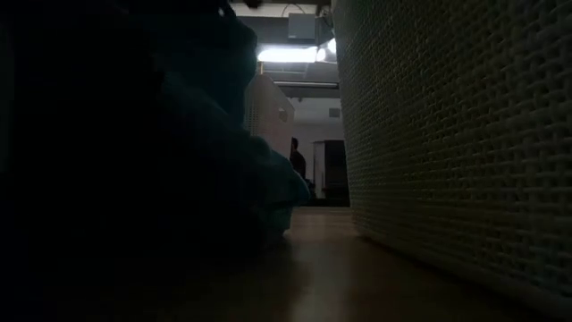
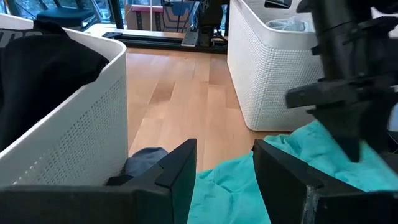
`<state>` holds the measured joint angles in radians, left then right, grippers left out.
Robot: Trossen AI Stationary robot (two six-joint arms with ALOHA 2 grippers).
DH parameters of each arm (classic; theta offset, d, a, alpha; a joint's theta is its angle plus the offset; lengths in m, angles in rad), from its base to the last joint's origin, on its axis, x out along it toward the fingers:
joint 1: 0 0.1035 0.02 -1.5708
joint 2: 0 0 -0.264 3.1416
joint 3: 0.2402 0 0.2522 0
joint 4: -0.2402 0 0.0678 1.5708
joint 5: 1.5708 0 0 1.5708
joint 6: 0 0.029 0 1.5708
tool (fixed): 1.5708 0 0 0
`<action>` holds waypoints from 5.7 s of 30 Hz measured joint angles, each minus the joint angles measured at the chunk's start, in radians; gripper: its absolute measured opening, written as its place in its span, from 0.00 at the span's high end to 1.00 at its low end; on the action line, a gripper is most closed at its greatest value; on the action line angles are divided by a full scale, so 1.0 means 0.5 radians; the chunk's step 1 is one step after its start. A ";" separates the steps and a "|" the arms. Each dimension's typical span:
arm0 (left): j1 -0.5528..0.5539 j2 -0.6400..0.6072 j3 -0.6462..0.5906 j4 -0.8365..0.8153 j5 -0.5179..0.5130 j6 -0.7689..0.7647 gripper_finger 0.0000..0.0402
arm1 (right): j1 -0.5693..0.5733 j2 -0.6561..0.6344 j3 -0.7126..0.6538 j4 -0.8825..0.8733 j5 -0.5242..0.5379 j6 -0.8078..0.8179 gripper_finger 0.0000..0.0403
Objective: Sort clothes
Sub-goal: Put the light green shorts into the bottom white bin
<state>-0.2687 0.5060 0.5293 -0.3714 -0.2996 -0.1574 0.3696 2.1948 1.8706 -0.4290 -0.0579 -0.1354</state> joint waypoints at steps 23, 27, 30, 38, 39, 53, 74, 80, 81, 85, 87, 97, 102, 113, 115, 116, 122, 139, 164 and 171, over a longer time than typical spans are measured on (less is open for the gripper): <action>0.000 -0.001 0.000 -0.007 0.000 0.007 0.63 | -0.146 0.021 0.045 0.043 0.671 -0.052 0.44; 0.000 -0.001 -0.001 -0.007 0.000 0.007 0.63 | -0.132 0.014 0.093 0.289 0.429 -0.035 0.44; 0.000 -0.001 -0.001 -0.008 0.000 0.002 0.63 | -0.169 0.075 0.095 0.411 0.435 0.089 0.44; 0.000 -0.001 -0.001 -0.018 0.000 0.001 0.63 | -0.267 0.312 0.089 0.265 0.255 0.270 0.44; 0.000 -0.001 -0.001 -0.017 0.000 0.001 0.63 | -0.274 0.328 0.095 0.236 0.249 0.274 0.44; 0.001 -0.001 -0.001 -0.012 0.000 0.000 0.63 | -0.298 0.349 0.096 0.241 0.270 0.196 0.87; 0.000 -0.001 -0.002 0.002 0.000 0.014 0.63 | -0.148 -0.157 0.086 0.190 0.875 -0.225 0.99; 0.001 -0.001 -0.002 0.003 -0.001 0.014 0.63 | -0.137 -0.331 0.087 0.096 1.041 -0.274 0.99; 0.001 -0.001 -0.002 0.003 -0.001 0.014 0.63 | -0.135 -0.365 0.086 0.077 1.074 -0.291 0.99; 0.001 -0.001 -0.002 0.004 -0.001 0.014 0.63 | -0.135 -0.496 0.089 0.054 1.144 -0.316 0.98; 0.001 -0.001 -0.002 0.004 -0.001 0.014 0.63 | -0.135 -0.551 0.089 0.018 1.180 -0.317 0.98; 0.001 -0.001 -0.002 0.003 -0.001 0.023 0.63 | -0.135 -0.845 0.089 -0.126 1.406 -0.324 0.98; 0.001 -0.001 -0.002 0.026 -0.001 0.038 0.63 | -0.135 -1.022 0.088 -0.194 1.528 -0.324 0.99; 0.001 -0.002 -0.002 0.031 -0.001 0.039 0.63 | -0.135 -1.328 0.089 -0.187 1.655 -0.324 0.97; 0.001 -0.002 -0.002 0.032 -0.001 0.052 0.63 | -0.135 -1.374 0.089 -0.185 1.672 -0.325 0.97; 0.001 -0.002 -0.002 0.032 -0.001 0.055 0.63 | -0.135 -1.395 0.089 -0.179 1.673 -0.325 0.97; 0.001 -0.001 -0.002 0.033 -0.002 0.058 0.63 | -0.135 -1.522 0.089 -0.044 1.673 -0.406 0.97; 0.002 -0.001 -0.002 0.033 -0.002 0.054 0.63 | -0.135 -1.700 0.298 0.402 1.158 -0.466 0.97; 0.002 -0.001 -0.002 0.031 -0.023 0.015 0.63 | 0.978 -1.603 0.607 0.135 1.630 -0.409 0.97; 0.002 -0.001 -0.002 0.031 -0.075 0.014 0.63 | 1.111 -1.445 0.605 -0.380 2.246 -0.202 0.97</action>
<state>-0.2676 0.5056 0.5285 -0.3557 -0.3370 -0.1504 0.9253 1.4723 2.1731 -0.6188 1.0653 -0.2361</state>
